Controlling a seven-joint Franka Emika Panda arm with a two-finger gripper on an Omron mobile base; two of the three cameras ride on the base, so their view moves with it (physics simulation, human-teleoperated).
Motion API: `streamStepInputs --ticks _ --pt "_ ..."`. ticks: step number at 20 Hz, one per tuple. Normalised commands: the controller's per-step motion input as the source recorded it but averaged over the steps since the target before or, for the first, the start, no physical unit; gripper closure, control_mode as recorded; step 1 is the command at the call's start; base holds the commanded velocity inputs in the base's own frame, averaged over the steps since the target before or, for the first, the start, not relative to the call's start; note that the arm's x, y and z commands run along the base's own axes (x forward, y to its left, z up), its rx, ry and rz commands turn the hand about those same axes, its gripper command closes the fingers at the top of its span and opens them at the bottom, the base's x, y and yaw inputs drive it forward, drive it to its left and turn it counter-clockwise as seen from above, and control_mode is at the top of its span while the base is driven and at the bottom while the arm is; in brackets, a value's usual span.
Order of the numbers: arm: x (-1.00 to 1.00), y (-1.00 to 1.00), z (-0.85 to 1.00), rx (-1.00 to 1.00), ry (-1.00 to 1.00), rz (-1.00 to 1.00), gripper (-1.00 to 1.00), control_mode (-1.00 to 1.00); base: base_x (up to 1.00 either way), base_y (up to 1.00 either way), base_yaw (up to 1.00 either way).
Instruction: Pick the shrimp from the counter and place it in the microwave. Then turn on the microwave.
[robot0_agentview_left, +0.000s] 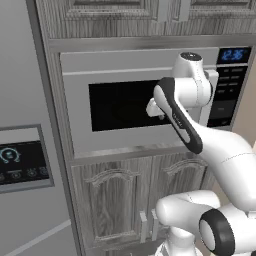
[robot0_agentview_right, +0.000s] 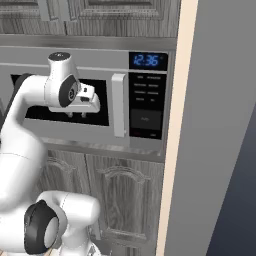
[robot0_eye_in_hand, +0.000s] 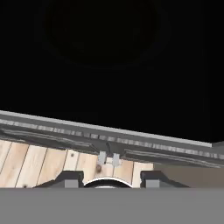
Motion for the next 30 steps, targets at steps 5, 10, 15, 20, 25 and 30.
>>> streamStepInputs --ticks 5,10,15,20,25,30 --pt "-0.07 -0.01 0.0 0.0 -0.08 -0.01 -1.0 -1.0 0.0 0.0 0.0" --pt "-0.16 -0.08 0.01 0.01 -0.28 -0.1 -1.0 -1.0 0.0 0.0 0.0" --pt "-0.22 -0.2 0.03 0.07 -0.29 -0.14 -1.0 -1.0 0.0 0.0 0.0" --pt "-0.18 -0.28 0.06 0.09 -0.17 -0.18 -1.0 -1.0 0.0 0.0 0.0" --pt "-0.17 -0.35 0.1 0.08 -0.06 -0.1 -1.0 -1.0 0.0 0.0 0.0" --pt "-0.17 -0.39 0.12 0.02 -0.01 -0.02 -1.0 -1.0 0.0 0.0 0.0"
